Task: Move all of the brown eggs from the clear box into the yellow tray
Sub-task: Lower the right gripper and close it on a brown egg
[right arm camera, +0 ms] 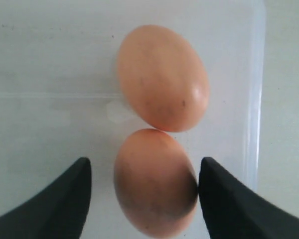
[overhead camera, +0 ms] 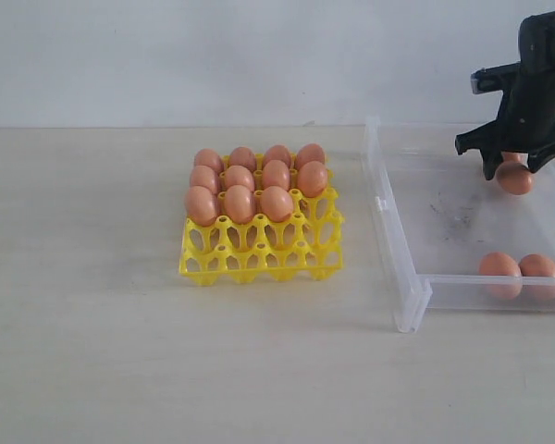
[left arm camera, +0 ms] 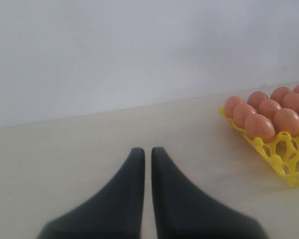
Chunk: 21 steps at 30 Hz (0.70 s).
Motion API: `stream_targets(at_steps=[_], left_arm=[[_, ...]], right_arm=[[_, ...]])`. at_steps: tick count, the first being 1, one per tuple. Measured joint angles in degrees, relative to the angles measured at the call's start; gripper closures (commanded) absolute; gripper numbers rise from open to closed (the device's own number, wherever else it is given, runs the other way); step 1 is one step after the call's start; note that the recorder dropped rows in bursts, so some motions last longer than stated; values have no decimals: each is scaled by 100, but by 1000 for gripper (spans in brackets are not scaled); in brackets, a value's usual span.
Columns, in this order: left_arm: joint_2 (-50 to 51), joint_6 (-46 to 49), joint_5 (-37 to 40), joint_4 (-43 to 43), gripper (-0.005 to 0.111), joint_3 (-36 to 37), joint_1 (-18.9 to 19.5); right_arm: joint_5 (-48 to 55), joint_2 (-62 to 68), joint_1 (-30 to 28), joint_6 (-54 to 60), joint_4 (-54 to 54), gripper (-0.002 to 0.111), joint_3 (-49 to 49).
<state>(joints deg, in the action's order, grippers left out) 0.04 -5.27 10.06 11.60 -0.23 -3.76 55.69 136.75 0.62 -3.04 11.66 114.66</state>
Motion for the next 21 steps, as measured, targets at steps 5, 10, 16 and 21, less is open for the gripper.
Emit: stream_targets(at_steps=[5, 10, 16, 21], left_arm=[[0, 0, 0, 0, 103, 0, 0], [0, 0, 0, 0, 103, 0, 0], [0, 0, 0, 0, 103, 0, 0], [0, 0, 0, 0, 103, 0, 0]], right_arm=[[-34, 10, 0, 4, 0, 53, 0], [-48, 139, 0, 74, 0, 53, 0], [-100, 211, 0, 96, 0, 69, 3], [-122, 211, 0, 75, 22, 108, 3]])
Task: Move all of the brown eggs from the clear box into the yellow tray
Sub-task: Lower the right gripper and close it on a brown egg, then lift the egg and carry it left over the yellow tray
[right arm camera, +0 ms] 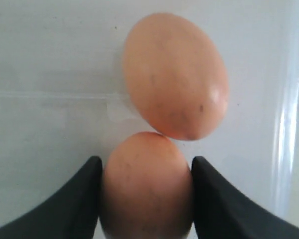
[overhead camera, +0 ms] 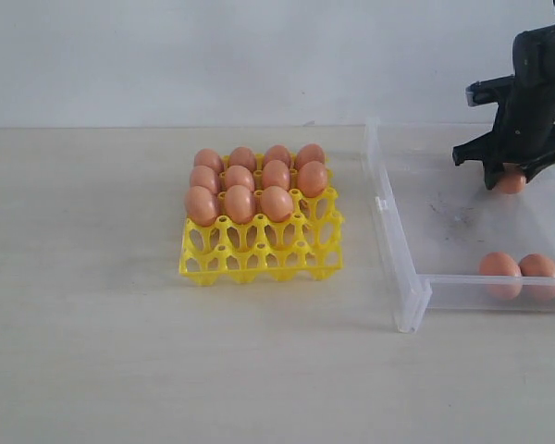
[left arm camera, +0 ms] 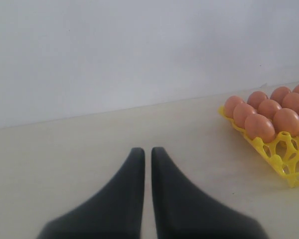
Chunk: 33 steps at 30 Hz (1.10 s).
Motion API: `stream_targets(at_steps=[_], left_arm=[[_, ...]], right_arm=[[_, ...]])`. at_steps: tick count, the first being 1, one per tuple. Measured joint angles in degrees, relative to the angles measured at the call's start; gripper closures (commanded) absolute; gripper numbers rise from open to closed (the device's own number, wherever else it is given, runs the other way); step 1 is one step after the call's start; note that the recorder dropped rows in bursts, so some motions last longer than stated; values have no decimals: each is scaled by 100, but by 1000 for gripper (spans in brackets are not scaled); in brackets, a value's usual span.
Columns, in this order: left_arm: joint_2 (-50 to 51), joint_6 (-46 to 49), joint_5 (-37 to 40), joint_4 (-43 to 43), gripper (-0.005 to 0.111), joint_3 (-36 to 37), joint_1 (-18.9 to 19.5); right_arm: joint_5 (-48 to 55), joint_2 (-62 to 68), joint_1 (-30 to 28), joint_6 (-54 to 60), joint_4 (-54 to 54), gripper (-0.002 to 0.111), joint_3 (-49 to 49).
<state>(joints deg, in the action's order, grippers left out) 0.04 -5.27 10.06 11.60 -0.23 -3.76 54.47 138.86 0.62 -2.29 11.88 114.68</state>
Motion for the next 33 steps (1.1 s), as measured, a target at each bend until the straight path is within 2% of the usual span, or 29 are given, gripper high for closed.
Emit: stream_targets(at_steps=[5, 10, 15, 21, 23, 25, 30, 33], left_arm=[[0, 0, 0, 0, 103, 0, 0], [0, 0, 0, 0, 103, 0, 0], [0, 0, 0, 0, 103, 0, 0], [0, 0, 0, 0, 103, 0, 0], [0, 0, 0, 0, 103, 0, 0], [0, 0, 0, 0, 103, 0, 0], [0, 0, 0, 0, 103, 0, 0], [0, 0, 0, 0, 103, 0, 0]], right_arm=[[-210, 0, 0, -47, -182, 109, 0], [-1095, 0, 0, 658, -1385, 109, -202], [-2559, -12, 22, 2268, -3229, 109, -783], [-4737, -118, 269, 5096, -5955, 109, -1834], [-5299, -134, 401, 5820, -6484, 109, -2037], [-5882, -155, 503, 6172, -6652, 109, -2201], [-6357, -155, 657, 5510, -6517, 109, -2280], [-6390, -155, 1032, 5852, -5557, 109, -2293]])
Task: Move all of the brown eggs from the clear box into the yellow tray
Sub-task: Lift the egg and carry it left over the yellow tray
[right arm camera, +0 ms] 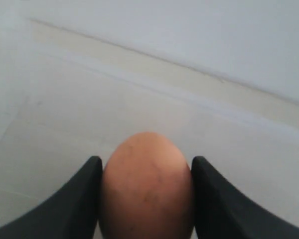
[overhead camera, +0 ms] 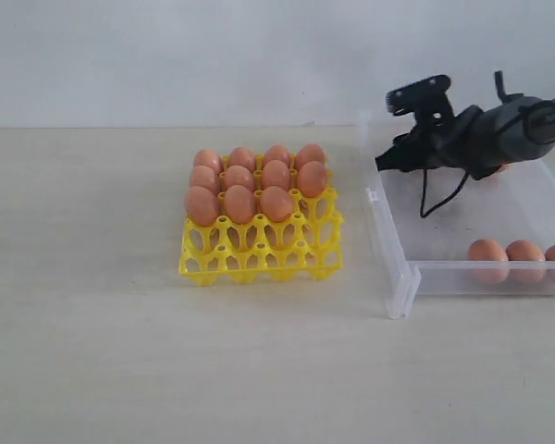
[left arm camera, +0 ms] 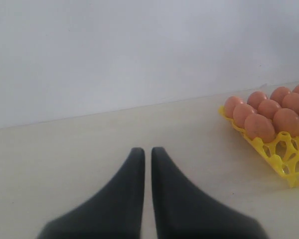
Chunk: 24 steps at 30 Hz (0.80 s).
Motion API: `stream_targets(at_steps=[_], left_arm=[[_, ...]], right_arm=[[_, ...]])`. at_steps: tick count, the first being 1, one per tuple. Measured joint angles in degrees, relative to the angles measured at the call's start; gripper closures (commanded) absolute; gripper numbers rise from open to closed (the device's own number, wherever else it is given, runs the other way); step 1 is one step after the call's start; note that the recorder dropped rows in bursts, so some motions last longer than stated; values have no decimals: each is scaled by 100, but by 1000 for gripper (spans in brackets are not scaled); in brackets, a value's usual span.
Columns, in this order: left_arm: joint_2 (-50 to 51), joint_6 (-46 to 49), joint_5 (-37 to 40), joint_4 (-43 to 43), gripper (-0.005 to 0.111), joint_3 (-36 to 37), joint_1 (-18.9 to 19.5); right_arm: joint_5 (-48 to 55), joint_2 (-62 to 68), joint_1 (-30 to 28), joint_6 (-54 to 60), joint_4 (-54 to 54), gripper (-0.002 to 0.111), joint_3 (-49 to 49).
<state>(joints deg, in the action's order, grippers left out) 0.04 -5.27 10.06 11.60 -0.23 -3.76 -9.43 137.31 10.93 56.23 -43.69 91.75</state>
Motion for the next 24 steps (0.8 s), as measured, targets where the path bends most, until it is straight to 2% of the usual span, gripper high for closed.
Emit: stream_targets(at_steps=[2, 4, 7, 12, 15, 20, 21, 24], left_arm=[[0, 0, 0, 0, 103, 0, 0], [0, 0, 0, 0, 103, 0, 0], [0, 0, 0, 0, 103, 0, 0], [0, 0, 0, 0, 103, 0, 0], [0, 0, 0, 0, 103, 0, 0], [0, 0, 0, 0, 103, 0, 0], [0, 0, 0, 0, 103, 0, 0], [0, 0, 0, 0, 103, 0, 0]], right_arm=[[-94, 0, 325, 203, 666, 109, 0], [-457, 24, 624, 296, 860, 109, -18], [-1784, 24, 903, 9, 65, 109, -116], [-3386, 46, 1008, -1049, -257, 109, -501], [-4208, 46, 1078, -2126, 201, 109, -850], [-4751, -94, 1110, -4395, 2428, 109, -1414], [-4781, -205, 1118, -5212, 3533, 109, -1522], [-5133, -397, 1132, -7163, 5532, 109, -1533]])
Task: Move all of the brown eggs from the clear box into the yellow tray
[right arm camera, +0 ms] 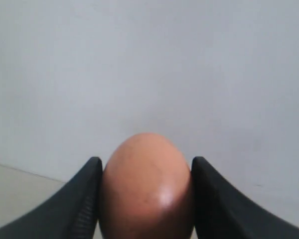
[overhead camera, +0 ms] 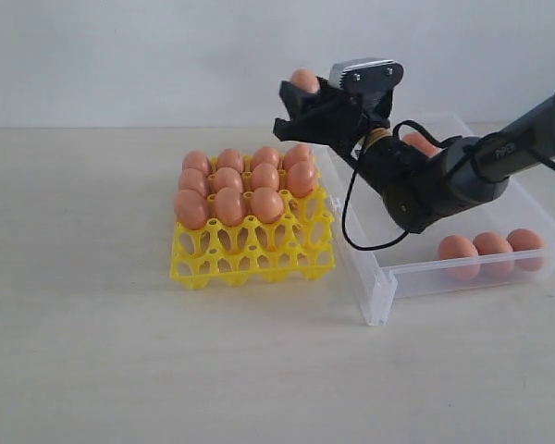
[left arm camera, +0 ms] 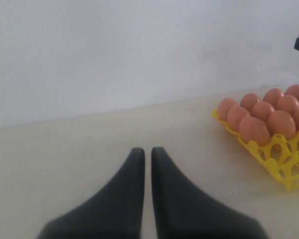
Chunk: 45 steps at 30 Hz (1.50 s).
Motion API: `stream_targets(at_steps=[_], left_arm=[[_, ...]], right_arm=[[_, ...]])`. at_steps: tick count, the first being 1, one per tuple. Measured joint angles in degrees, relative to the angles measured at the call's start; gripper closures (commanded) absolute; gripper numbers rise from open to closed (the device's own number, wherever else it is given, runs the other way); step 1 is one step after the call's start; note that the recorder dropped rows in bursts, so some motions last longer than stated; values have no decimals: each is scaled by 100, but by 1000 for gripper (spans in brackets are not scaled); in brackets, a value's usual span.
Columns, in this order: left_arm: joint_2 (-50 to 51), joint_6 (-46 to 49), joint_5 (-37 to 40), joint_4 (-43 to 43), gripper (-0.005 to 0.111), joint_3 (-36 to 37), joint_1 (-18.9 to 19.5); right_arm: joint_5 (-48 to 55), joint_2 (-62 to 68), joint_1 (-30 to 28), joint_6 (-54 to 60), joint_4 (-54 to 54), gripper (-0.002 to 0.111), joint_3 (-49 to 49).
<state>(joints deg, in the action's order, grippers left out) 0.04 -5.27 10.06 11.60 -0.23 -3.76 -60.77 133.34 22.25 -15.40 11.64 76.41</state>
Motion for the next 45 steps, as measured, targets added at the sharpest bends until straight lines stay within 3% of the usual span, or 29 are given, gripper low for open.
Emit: stream_targets(at_steps=[3, 5, 12, 14, 31, 45], left_arm=[[0, 0, 0, 0, 103, 0, 0], [0, 0, 0, 0, 103, 0, 0], [0, 0, 0, 0, 103, 0, 0], [0, 0, 0, 0, 103, 0, 0], [0, 0, 0, 0, 103, 0, 0], [0, 0, 0, 0, 103, 0, 0]], right_arm=[[-731, -23, 4, -1793, 1494, 109, 0], [-782, -23, 4, -2230, 1994, 109, -13], [-819, -23, -146, -2697, 4776, 109, -52], [-843, -23, -348, -2762, 5124, 109, -232], [-933, -187, -1357, -2677, 5473, 109, -989], [-850, -346, -2055, -2987, 5853, 109, -1040]])
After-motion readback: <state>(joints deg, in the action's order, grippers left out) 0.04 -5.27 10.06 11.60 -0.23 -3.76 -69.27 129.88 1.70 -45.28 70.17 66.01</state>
